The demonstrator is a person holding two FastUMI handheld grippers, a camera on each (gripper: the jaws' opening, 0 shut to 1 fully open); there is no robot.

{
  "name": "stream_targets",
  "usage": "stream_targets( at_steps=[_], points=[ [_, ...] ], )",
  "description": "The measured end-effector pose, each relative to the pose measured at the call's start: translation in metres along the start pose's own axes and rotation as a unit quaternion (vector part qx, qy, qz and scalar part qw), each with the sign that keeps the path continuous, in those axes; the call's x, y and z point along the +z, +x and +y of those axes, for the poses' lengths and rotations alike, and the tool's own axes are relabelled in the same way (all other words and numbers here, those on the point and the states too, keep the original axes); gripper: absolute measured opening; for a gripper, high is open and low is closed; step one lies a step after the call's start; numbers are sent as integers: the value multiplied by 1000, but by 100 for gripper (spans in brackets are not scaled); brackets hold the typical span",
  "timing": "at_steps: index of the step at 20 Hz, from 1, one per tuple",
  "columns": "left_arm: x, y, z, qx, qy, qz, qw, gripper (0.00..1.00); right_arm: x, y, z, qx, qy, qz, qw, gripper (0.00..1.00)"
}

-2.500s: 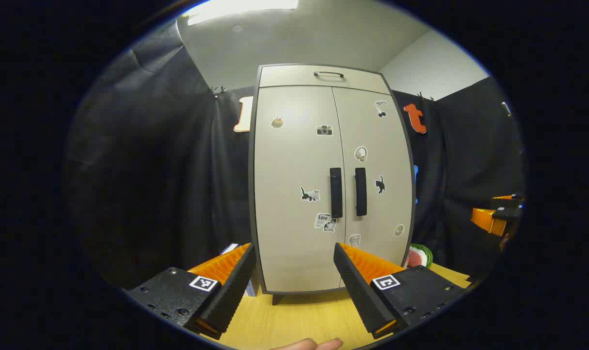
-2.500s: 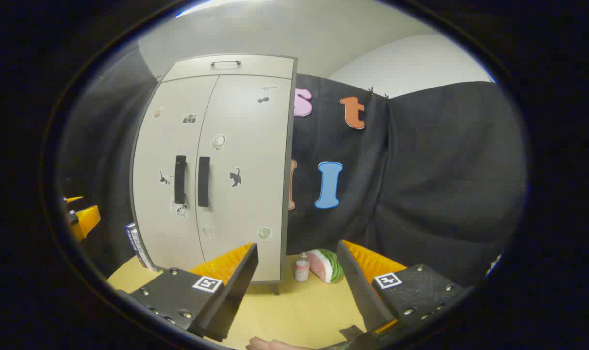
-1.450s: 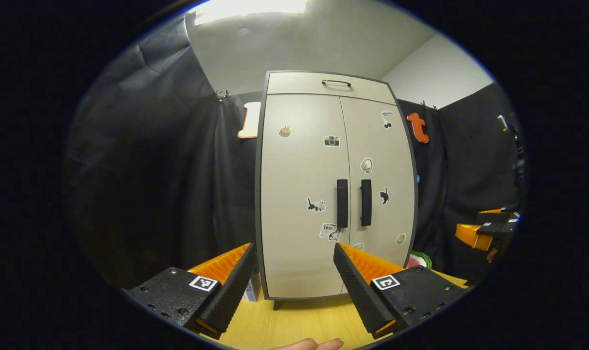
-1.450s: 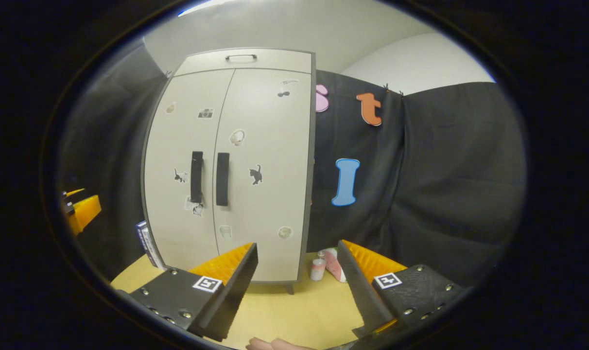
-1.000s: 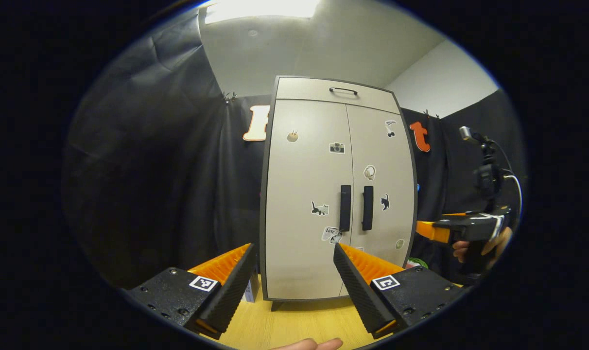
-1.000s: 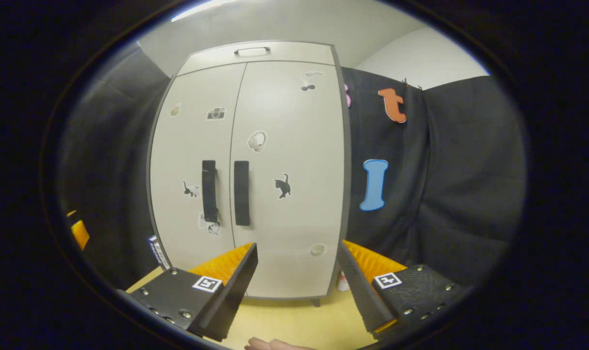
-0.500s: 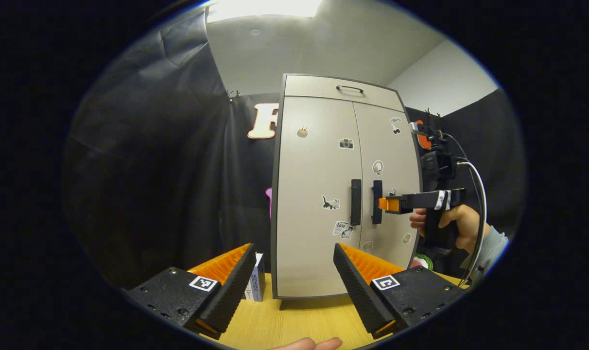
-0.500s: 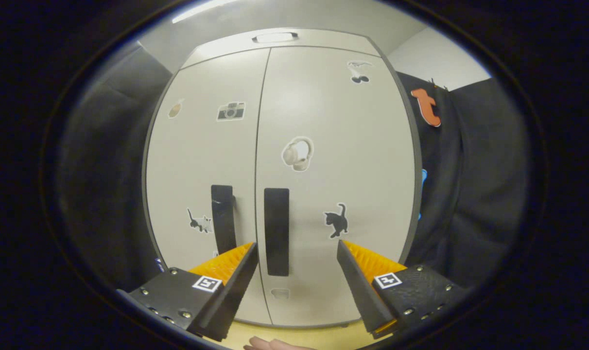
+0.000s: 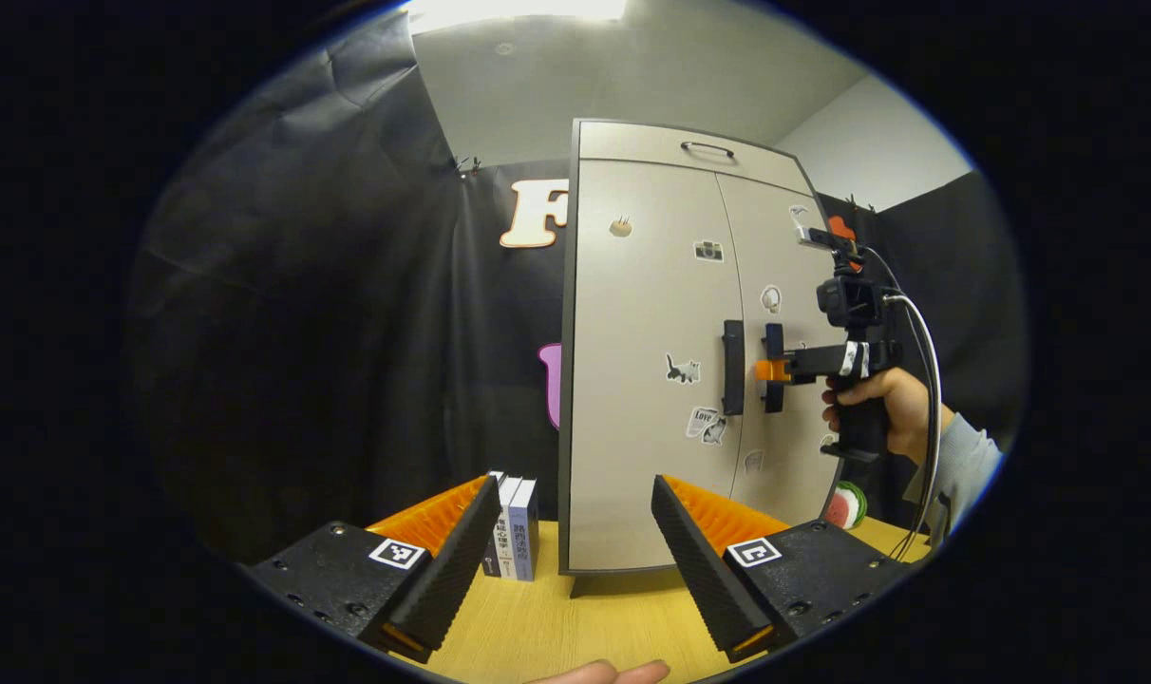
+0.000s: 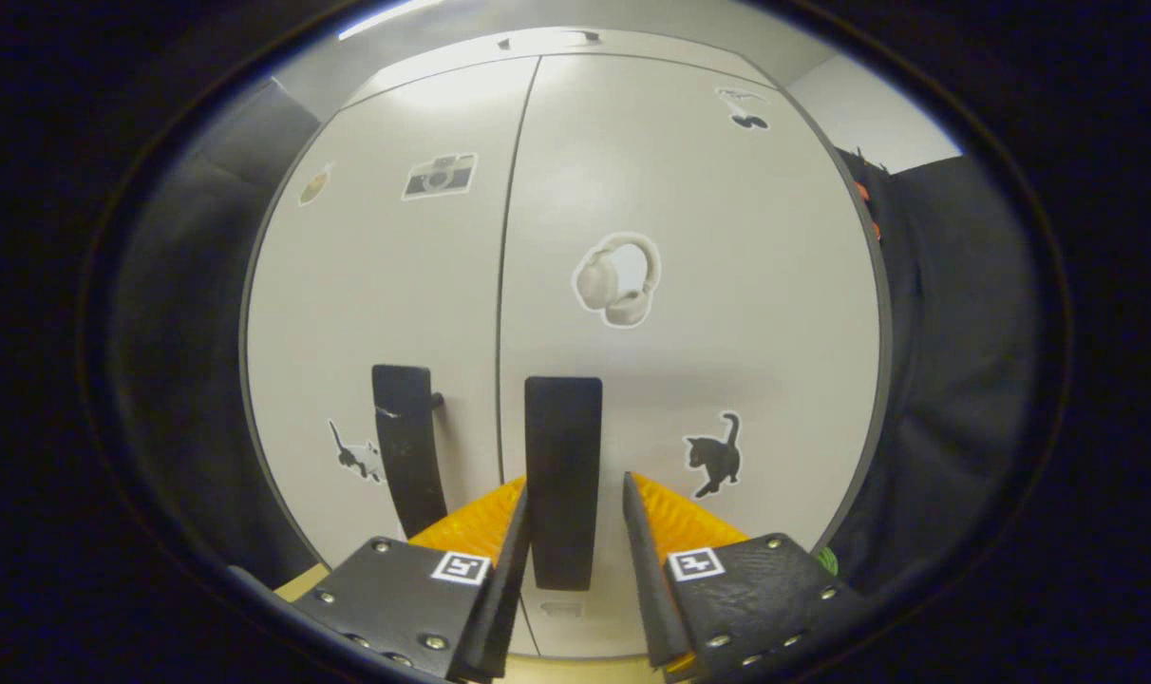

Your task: Open the right door of the double-door shoe cabinet with the right hand, and open the left door with the left hand.

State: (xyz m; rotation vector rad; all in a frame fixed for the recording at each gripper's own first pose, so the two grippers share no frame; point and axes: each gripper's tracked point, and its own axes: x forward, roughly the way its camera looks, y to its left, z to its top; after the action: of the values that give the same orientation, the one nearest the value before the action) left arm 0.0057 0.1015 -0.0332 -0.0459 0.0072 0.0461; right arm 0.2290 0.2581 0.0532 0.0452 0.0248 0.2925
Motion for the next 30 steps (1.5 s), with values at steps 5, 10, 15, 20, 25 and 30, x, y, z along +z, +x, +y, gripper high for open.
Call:
stream_targets(
  at_steps=[5,10,15,20,25,30],
  points=[
    [-9,-3,-2,3,1,10,1000,100,2,4,4,-9,26,3,1000,40],
    [-6,-17,-8,2,1,9,1000,99,-1,-3,4,-4,3,3,1000,28],
    [2,-35,-16,-1,-24,-2,1000,99,-4,-18,1,2,-8,4,1000,28],
    [5,-44,-29,-8,-25,-2,1000,100,-4,-32,-6,26,-5,2,1000,28],
    [7,-59,-52,-16,-8,0,1000,100,-4,-44,-10,55,19,11,998,19],
    [17,-69,-70,-26,-3,-11,1000,99,-6,-60,-19,60,24,11,998,19]
  ],
)
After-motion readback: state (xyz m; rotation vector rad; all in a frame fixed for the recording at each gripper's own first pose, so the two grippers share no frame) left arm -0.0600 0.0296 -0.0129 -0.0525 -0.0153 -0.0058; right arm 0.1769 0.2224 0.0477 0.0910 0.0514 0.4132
